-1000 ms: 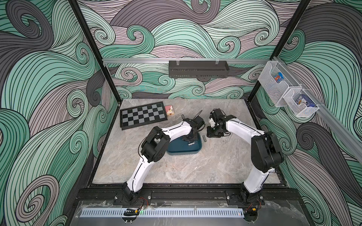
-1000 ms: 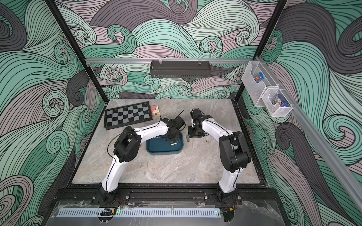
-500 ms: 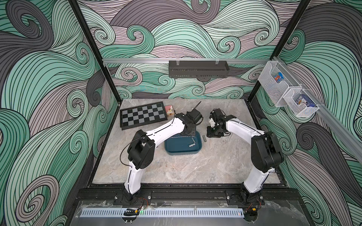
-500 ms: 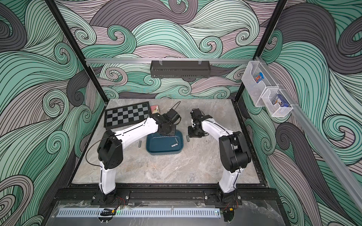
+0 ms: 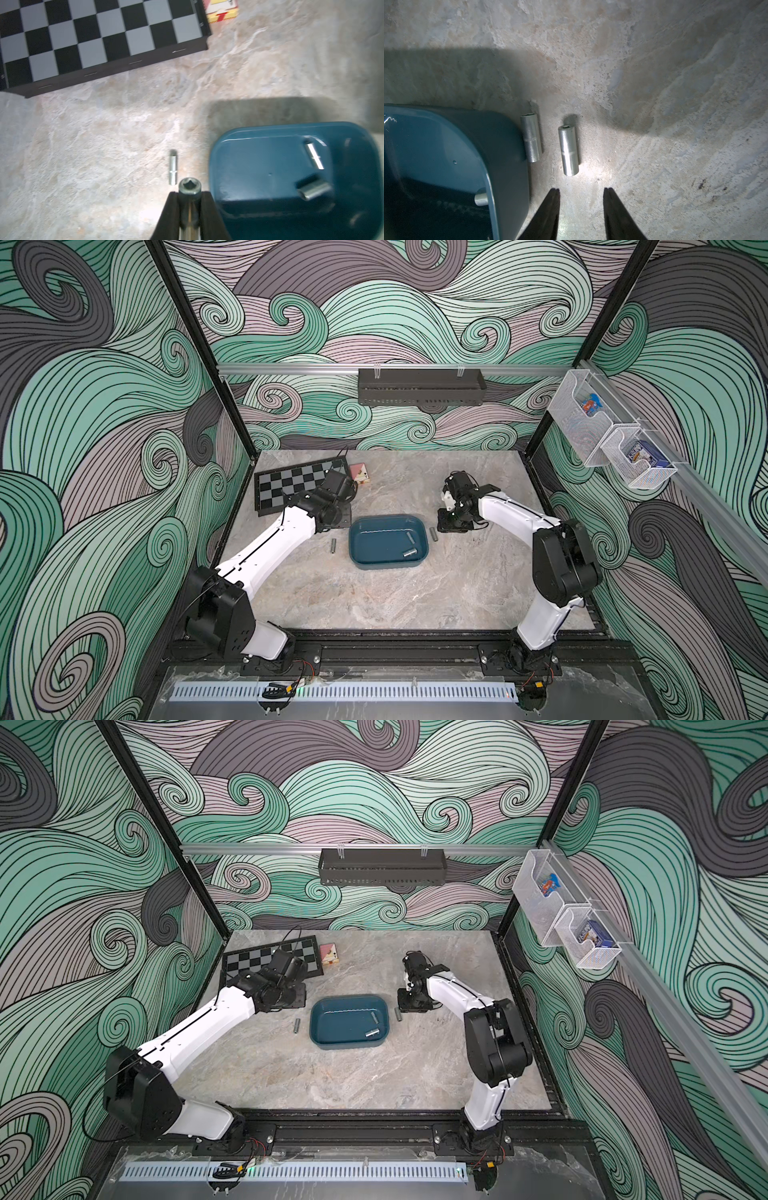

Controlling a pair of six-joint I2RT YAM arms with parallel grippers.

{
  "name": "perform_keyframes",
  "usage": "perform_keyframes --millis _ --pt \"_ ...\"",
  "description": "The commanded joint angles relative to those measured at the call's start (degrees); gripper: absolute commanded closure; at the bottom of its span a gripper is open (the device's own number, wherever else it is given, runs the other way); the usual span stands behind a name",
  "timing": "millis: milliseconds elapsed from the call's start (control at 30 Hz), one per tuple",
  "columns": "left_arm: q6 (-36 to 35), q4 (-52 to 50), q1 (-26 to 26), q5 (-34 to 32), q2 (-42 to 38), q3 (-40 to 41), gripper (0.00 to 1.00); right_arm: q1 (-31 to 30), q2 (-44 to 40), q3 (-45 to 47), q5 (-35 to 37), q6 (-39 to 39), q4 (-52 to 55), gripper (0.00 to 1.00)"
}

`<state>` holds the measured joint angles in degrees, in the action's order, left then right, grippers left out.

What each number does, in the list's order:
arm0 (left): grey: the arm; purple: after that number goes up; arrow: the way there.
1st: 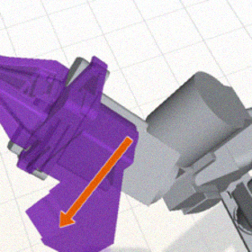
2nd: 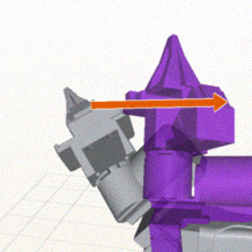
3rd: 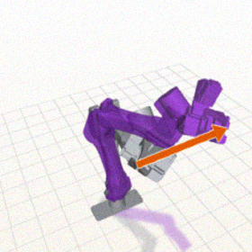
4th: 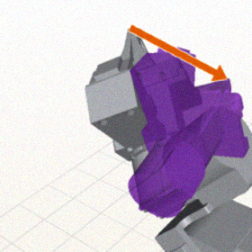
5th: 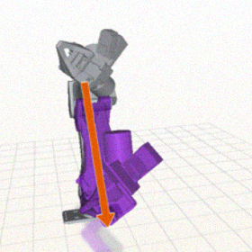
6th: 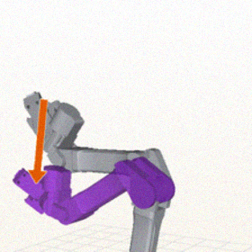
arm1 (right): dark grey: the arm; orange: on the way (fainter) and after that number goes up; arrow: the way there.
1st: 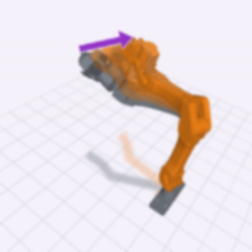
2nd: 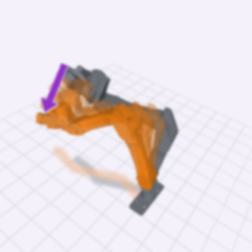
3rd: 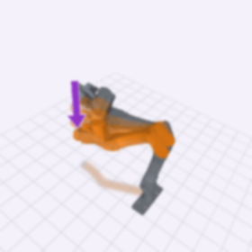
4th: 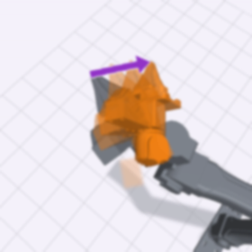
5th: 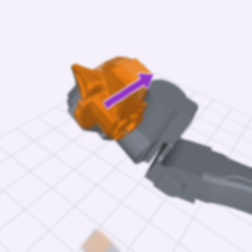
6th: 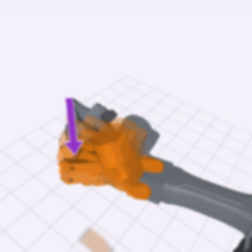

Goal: Take out the socket from the storage box
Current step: Place the socket head at the center of the board.

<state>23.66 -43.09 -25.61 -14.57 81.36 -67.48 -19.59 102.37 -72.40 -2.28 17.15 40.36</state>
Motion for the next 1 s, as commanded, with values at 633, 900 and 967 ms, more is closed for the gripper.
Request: perform_keyframes --millis 633,900,967 --pt "-7.21 7.5 13.35 10.24 12.33 5.53 1.0 -0.65 -0.03 -0.19 -1.65 0.25 -0.28 0.61" --pt "-5.39 8.45 14.39 13.33 16.83 7.33 1.0 -0.69 0.42 -0.05 -2.18 0.34 -0.7 0.61" --pt "-5.25 7.82 14.5 13.18 17.46 7.25 1.0 -0.64 0.32 -0.11 -2.21 0.34 -0.74 0.61"
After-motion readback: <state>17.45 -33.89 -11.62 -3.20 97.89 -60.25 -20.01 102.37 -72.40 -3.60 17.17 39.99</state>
